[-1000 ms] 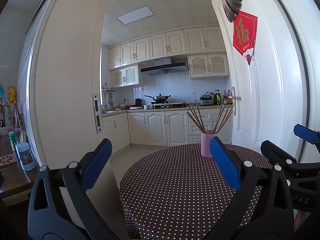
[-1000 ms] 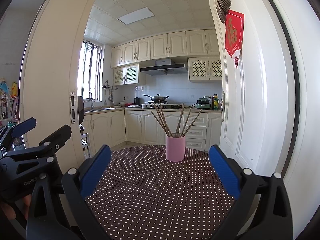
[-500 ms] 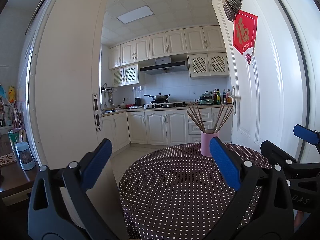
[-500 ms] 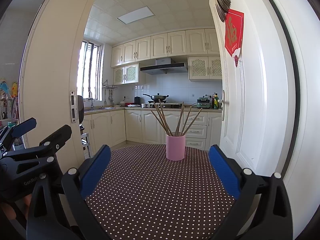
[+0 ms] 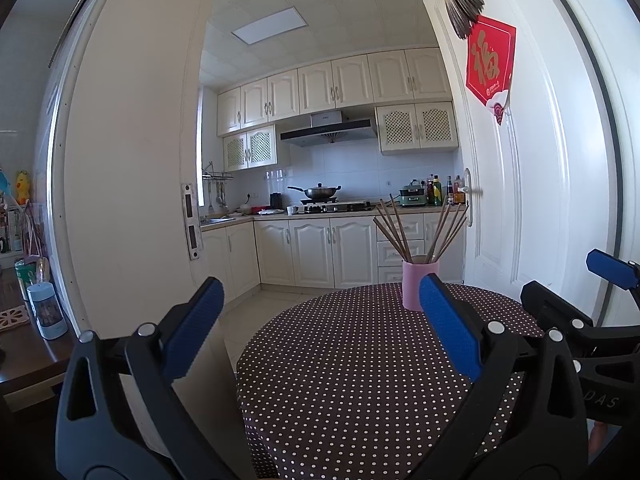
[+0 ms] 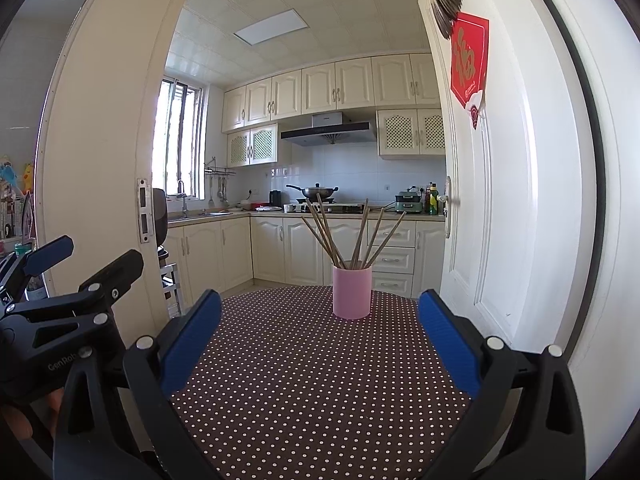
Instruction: Organize utensils
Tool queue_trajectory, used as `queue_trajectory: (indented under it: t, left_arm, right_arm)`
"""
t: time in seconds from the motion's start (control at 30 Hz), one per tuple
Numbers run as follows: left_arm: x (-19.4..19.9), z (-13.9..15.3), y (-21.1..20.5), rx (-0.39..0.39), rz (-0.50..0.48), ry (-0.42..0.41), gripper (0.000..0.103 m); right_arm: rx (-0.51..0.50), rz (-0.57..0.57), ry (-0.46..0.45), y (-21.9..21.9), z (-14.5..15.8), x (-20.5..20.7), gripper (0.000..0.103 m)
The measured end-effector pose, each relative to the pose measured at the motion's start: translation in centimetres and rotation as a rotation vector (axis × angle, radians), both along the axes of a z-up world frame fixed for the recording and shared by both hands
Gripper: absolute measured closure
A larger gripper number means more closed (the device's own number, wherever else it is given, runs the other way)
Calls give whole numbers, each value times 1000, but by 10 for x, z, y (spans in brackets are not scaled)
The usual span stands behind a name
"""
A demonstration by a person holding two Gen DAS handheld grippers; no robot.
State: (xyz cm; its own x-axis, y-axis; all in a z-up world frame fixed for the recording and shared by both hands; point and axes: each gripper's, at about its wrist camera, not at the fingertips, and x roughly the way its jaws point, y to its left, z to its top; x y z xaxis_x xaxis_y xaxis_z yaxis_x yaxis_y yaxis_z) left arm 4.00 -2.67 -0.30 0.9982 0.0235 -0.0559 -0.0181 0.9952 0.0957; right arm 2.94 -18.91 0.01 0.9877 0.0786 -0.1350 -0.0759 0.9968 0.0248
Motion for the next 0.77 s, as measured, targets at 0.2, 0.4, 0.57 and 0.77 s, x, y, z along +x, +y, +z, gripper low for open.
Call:
queue_trajectory:
  t: [0.2, 0.4, 0.57, 0.77]
  left_arm:
    - [15, -4, 0, -6, -2, 26, 7]
    - [37, -12, -8, 20, 5, 56, 7]
    - [61, -20, -9, 7, -7, 104, 7]
    - [104, -37, -12, 26, -24, 222, 7]
  right_arm:
    - [5, 5, 23, 1, -5, 13, 8]
    - [-12, -3, 49, 2, -13, 31, 8]
    - [2, 11, 87, -2, -20, 51, 8]
    - [-3, 55, 196, -6, -39, 94, 8]
